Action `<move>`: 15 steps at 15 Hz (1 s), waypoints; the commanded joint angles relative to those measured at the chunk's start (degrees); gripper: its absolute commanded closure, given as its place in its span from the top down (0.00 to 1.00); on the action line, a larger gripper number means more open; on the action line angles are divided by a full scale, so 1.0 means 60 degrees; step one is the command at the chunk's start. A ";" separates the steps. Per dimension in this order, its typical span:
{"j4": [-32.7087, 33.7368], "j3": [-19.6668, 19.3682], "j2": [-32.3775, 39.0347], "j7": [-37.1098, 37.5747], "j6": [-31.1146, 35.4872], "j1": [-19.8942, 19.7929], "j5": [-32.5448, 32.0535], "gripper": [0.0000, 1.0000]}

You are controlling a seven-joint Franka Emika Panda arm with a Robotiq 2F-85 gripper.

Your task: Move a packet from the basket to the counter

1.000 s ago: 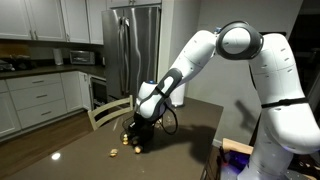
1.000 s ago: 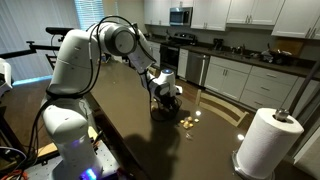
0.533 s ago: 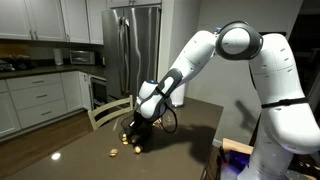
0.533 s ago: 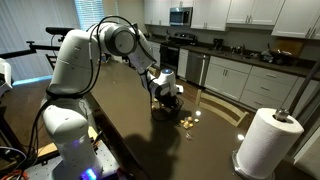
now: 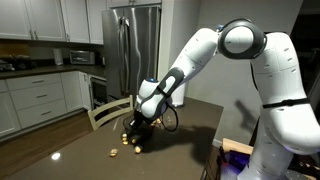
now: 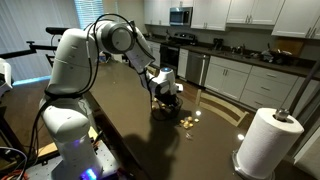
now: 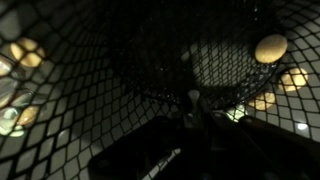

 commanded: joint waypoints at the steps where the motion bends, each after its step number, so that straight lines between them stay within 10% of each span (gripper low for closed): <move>1: -0.0866 -0.0804 -0.1510 0.1128 -0.1256 0.0842 -0.1043 0.05; 8: -0.0718 0.0076 -0.3628 0.1229 -0.5133 0.0490 -0.1564 0.05; 15: -0.0128 0.0789 -0.4110 -0.0066 -0.6449 0.0424 -0.0750 0.05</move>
